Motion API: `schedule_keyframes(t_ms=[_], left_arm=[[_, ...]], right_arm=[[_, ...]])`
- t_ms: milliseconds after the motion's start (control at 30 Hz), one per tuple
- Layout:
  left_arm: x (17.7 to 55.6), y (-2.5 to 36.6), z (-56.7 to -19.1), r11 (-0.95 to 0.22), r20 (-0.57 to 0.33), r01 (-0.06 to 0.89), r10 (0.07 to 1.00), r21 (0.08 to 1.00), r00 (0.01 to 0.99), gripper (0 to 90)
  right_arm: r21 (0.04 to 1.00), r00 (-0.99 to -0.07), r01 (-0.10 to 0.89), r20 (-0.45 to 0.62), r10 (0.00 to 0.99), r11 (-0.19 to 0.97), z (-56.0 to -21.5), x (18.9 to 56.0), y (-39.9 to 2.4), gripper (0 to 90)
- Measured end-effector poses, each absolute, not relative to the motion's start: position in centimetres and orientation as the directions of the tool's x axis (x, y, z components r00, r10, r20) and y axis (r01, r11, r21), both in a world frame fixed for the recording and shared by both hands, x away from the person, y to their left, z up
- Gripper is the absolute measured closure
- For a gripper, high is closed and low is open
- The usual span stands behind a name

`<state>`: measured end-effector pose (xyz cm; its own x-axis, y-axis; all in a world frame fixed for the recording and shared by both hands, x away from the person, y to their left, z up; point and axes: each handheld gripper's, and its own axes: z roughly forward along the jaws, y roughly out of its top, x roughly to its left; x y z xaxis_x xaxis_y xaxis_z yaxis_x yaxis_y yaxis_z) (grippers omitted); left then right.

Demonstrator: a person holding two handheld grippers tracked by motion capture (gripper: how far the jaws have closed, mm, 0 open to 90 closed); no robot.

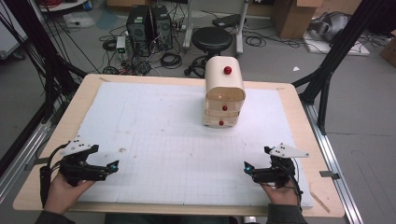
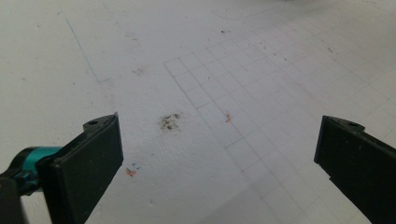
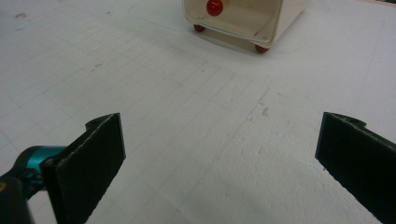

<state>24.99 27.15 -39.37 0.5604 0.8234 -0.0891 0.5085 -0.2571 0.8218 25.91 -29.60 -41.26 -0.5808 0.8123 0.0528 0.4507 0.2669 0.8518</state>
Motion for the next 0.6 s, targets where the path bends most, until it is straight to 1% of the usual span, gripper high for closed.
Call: schedule_keyframes(t_ms=[600], left_arm=[[25.03,27.13,-39.43,-0.253,-0.094,0.508,0.822,0.824,0.561,1.7]], right_arm=[[0.858,-0.586,0.437,0.044,0.809,0.270,-41.08,25.88,-29.53,0.4]])
